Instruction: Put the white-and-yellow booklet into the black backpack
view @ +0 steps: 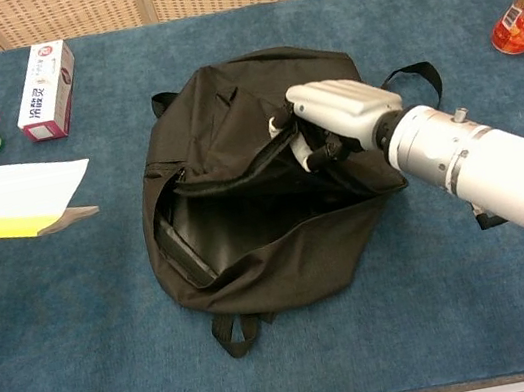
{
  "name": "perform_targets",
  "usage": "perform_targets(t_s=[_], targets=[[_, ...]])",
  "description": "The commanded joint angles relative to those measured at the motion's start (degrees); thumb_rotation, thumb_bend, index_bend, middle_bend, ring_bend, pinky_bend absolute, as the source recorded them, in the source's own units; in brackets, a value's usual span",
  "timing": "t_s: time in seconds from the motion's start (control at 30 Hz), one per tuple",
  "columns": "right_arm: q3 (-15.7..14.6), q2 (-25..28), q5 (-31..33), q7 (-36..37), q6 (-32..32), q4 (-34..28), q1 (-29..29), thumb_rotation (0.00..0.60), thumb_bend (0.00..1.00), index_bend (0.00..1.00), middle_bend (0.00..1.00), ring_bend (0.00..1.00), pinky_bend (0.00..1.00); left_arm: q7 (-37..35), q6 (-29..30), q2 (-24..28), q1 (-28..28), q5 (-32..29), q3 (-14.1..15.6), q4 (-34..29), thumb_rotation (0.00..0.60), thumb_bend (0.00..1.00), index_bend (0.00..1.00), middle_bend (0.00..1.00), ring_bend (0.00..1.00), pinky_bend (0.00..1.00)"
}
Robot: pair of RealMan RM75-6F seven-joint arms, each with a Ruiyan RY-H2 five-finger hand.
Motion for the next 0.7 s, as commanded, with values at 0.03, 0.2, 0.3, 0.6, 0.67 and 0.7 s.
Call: perform_targets(t_s=[0.03, 0.2, 0.3, 0.6, 0.67, 0.7], targets=[[2.1, 0.2, -0.9, 2.3, 2.5, -0.1, -0.5, 0.6, 0.8, 0.66, 0.6, 0.53, 0.81, -1.7, 0.1, 0.9, -0.7, 1.2, 0.4, -1.4, 0.6, 0.31, 0.63, 0.56, 0.49, 0.49], [3.9, -0.2, -0.9, 2.7, 5.9, 0.0, -0.7, 0.6, 0.8, 0.66, 0.6, 0.53, 0.81, -4.3, -0.5, 2.4, -1.9, 3.7, 1.6, -3.8, 0.6, 0.31, 0.63, 0.56, 0.49, 0.49], [4.8, -0.8, -0.6, 2.6, 7.8, -0.2, -0.6, 0.6, 0.8, 0.66, 0.6, 0.53, 0.81, -6.8, -1.4, 3.3, -3.0, 5.5, 2.8, -5.7, 0.6, 0.31, 0.63, 0.56, 0.49, 0.49], [7.0, -4.3, 0.7, 0.6, 11.9, -0.2, 0.6, 0.6, 0.8, 0.66, 0.6, 0.53, 0.81, -5.8, -6.4, 2.7, -7.1, 8.6, 3.1, -10.3, 0.6, 0.31, 0.63, 0.56, 0.49, 0.49], [7.5, -5.3, 1.3, 0.1, 12.6, 0.1, 1.0, 0.6, 0.8, 0.66, 0.6, 0.53, 0.81, -5.1, -8.1, 2.0, -8.4, 8.4, 2.5, -11.4, 0.6, 0.31, 0.63, 0.56, 0.49, 0.49], [7.7, -5.9, 1.6, 0.1, 12.7, 0.3, 1.2, 0.6, 0.8, 0.66, 0.6, 0.53, 0.81, -4.9, -8.9, 1.7, -9.0, 8.2, 2.2, -11.9, 0.6, 0.31, 0.63, 0.56, 0.49, 0.49]])
